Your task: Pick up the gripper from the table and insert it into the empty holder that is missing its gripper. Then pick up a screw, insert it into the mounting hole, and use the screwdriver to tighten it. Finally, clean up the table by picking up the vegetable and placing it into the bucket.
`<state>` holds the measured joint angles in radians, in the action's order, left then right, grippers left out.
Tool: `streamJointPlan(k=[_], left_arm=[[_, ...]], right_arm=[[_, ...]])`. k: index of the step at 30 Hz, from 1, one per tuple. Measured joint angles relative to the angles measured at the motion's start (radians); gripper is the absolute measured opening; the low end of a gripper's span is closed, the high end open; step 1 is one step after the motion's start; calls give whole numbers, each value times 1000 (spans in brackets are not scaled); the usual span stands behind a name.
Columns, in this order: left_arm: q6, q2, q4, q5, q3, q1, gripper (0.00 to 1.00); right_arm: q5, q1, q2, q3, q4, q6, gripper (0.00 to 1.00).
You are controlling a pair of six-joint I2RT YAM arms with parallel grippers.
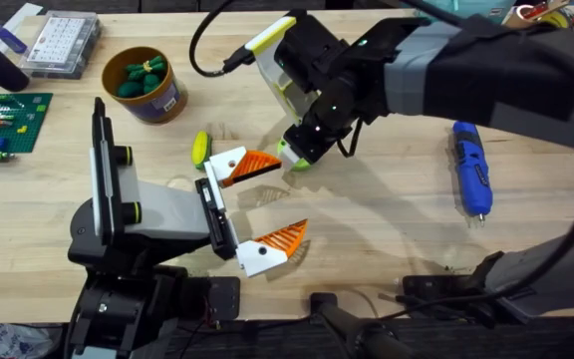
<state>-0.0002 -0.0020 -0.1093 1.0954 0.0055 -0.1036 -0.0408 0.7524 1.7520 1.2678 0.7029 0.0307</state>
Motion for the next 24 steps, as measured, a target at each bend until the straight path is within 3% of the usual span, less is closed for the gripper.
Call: streamJointPlan(k=[24], left_arm=[[0, 3, 4, 2, 0, -1, 987]], right_arm=[[51, -1, 13, -2, 7, 19, 530]])
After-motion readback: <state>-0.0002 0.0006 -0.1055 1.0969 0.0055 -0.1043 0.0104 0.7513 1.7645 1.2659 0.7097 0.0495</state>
